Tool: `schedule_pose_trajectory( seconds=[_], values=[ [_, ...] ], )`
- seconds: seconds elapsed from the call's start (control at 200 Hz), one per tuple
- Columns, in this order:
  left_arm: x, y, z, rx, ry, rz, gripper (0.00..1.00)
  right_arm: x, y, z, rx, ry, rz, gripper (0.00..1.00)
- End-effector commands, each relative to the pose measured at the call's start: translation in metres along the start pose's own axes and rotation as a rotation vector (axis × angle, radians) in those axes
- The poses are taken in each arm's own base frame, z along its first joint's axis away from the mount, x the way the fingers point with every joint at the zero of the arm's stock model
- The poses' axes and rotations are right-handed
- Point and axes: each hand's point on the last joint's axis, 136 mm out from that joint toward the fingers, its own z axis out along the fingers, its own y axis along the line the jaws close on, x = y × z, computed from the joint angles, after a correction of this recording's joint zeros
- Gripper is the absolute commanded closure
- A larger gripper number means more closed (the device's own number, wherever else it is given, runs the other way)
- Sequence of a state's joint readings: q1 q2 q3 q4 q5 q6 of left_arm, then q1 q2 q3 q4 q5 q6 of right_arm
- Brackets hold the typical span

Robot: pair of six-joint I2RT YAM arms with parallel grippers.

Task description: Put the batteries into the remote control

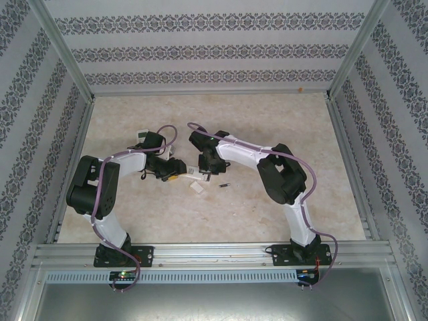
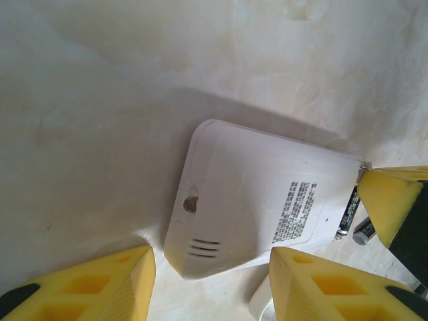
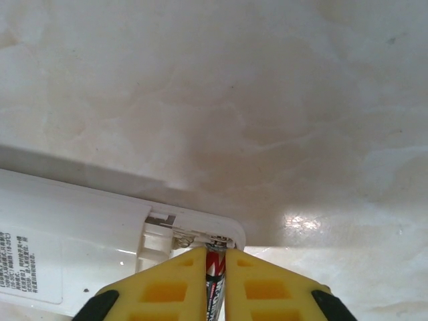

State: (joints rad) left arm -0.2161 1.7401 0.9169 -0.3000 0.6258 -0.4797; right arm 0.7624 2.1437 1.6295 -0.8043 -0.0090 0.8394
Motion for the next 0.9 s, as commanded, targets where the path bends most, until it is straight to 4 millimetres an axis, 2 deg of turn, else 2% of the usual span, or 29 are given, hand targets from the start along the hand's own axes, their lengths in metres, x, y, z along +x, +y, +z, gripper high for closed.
schedule_pose_trajectory(
  seconds=[0.0, 0.15, 0.295, 0.38, 0.485, 0.595, 0.694, 0.754, 0.894],
  values=[
    [-0.001, -0.003, 0.006, 0.007, 0.005, 0.006, 0.50, 0.028, -0.026, 0.010, 0.130, 0.128, -0.035, 0.81],
    [-0.002, -0.003, 0.005, 0.004, 0.002, 0.010, 0.50, 0.002, -0.011, -0.025, 0.073, 0.067, -0.078, 0.74],
    [-0.001, -0.004, 0.004, 0.005, 0.004, 0.016, 0.50, -0.007, -0.009, -0.048, 0.042, 0.040, -0.094, 0.71],
    [-0.001, -0.005, 0.002, 0.002, 0.001, 0.027, 0.50, -0.005, -0.019, -0.060, 0.050, 0.014, -0.100, 0.71],
    [-0.002, -0.009, -0.005, 0.002, -0.013, 0.043, 0.50, 0.003, -0.046, -0.071, 0.068, -0.030, -0.060, 0.70],
    [-0.005, -0.015, -0.015, -0.001, -0.036, 0.061, 0.47, 0.021, -0.071, -0.070, 0.024, -0.018, 0.090, 0.64],
    [-0.009, -0.020, -0.026, -0.007, -0.072, 0.089, 0.36, 0.034, -0.064, -0.058, -0.166, -0.008, 0.310, 0.58],
    [-0.011, -0.023, -0.034, -0.017, -0.094, 0.104, 0.32, 0.038, -0.067, -0.052, -0.198, -0.004, 0.422, 0.54],
    [-0.014, -0.032, -0.049, -0.017, -0.136, 0.136, 0.24, 0.043, -0.064, -0.041, -0.163, 0.040, 0.402, 0.52]
  ],
)
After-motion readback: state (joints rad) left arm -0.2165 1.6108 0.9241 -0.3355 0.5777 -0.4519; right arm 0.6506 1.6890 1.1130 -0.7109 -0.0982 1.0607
